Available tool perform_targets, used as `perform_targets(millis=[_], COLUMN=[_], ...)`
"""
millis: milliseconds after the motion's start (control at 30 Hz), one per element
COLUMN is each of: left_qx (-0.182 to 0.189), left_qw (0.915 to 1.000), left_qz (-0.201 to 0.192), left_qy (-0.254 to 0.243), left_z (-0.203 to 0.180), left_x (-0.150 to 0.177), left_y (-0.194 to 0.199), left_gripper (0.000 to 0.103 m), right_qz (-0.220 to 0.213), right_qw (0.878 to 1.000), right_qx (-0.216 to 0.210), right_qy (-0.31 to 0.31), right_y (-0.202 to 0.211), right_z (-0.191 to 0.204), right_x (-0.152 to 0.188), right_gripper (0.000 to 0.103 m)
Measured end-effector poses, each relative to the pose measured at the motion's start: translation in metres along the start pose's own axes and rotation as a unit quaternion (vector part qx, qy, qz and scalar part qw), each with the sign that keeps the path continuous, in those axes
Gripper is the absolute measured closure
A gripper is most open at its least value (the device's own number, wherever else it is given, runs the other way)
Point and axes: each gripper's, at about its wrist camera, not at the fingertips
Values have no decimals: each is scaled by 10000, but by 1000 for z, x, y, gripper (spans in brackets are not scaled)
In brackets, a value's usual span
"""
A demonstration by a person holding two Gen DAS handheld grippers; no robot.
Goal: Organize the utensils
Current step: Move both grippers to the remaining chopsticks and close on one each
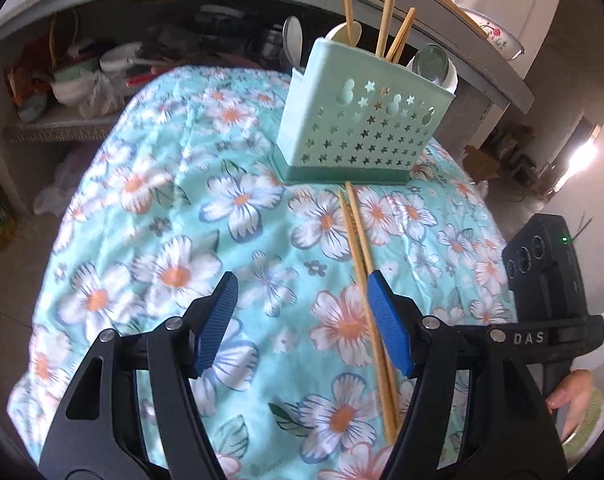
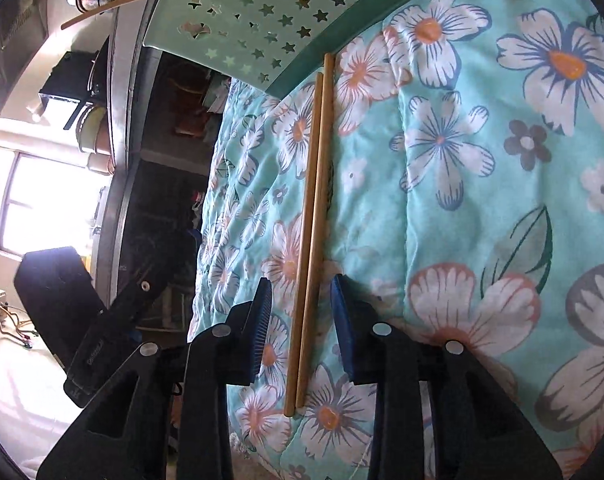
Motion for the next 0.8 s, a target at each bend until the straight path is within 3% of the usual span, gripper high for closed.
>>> perform_targets(millis=[167, 300, 367, 533, 800], left_qx=[1081, 1773, 1860, 2010, 2165], left_qw=[9935, 9826, 9803, 9751, 9703], left_qz=[309, 532, 662, 930, 1012], left_qy=[169, 153, 43, 110, 364], left_z=[12, 9, 4, -1, 9], left_x=[24, 39, 43, 45, 44], left_y=[-17, -28, -33, -46, -54], left_gripper=[64, 75, 83, 91, 94], right_qz=[13, 11, 20, -17, -87], right_qw=[9998, 9994, 9993, 9992, 9988], right_qx=[-125, -207, -220, -188, -256], right_qy=[-133, -261, -308, -360, -414], right_y=[5, 6, 9, 6, 5], right_z=[-13, -21, -27, -24, -24], right_x=[1, -2, -4, -8, -10], right_gripper=[77, 82, 83, 91, 96])
Point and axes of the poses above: each gripper's, at about its wrist camera, not at the fingertips, and y roughly against the way its jaws point, z to its left, x to its underside, and after that the axes turned 13 degrees about z, right-handed
